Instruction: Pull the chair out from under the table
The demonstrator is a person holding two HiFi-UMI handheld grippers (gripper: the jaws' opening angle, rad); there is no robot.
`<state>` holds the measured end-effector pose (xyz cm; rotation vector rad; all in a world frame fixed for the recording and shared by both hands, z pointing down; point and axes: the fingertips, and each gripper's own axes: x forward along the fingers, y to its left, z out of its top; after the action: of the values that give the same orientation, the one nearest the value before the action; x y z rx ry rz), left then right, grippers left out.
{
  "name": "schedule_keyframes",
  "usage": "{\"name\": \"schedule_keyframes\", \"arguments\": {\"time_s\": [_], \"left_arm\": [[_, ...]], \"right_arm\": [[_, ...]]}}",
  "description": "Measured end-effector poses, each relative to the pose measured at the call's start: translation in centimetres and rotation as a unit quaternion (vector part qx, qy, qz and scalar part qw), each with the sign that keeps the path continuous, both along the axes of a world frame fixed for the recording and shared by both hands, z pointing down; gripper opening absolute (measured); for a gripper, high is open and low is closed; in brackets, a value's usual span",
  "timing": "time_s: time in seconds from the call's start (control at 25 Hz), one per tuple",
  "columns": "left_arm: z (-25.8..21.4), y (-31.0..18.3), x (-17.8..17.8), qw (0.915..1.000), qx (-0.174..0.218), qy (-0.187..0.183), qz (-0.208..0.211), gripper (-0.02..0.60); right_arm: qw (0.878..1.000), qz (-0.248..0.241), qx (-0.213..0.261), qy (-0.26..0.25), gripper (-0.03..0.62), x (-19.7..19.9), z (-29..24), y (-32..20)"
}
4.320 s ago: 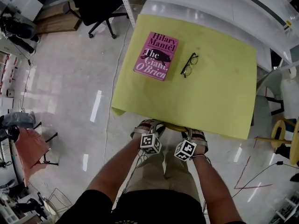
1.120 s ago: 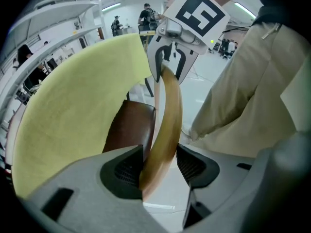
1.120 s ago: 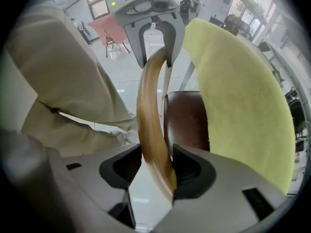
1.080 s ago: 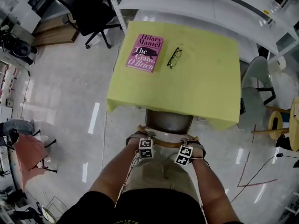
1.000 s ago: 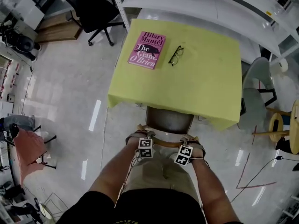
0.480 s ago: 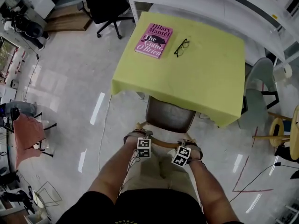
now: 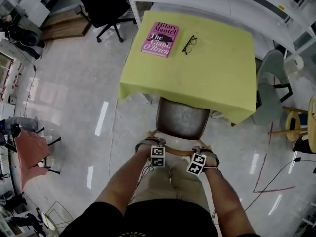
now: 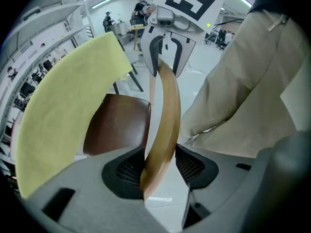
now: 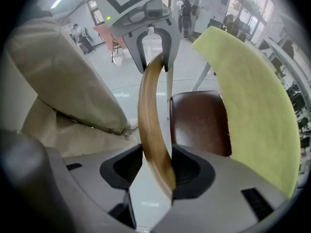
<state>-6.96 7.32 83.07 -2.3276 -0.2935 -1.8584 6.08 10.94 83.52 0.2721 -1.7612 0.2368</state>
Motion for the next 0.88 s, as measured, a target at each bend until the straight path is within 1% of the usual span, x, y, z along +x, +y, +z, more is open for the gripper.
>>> {"name": "schedule_keyframes", "arguments": {"time_s": [0.16,0.36,0.6,0.88], "left_arm": [[-0.1,2.3,-0.6,0.9997,-0.019,0.0,0.016,0.19],[-0.4,4.5,-1.4,0.9988,-0.03,0.004,0.037,0.186],[-0.3,6.2,-2.3,0.998,-0.031,0.011,0.054,0.186],[-0.1,8.7,-3.0,0.9971,-0.044,-0.002,0.062,0.186]], "right_arm": [[1.0,0.011,-0.002,0.008,0.181,-0.5,0.0,2.3],[0.999,0.03,-0.009,0.011,0.181,-1.3,-0.3,4.8],[0.999,0.049,-0.013,0.006,0.175,-2.6,-0.2,7.3],[0.999,0.05,-0.02,0.002,0.175,-3.2,0.0,9.7]]}}
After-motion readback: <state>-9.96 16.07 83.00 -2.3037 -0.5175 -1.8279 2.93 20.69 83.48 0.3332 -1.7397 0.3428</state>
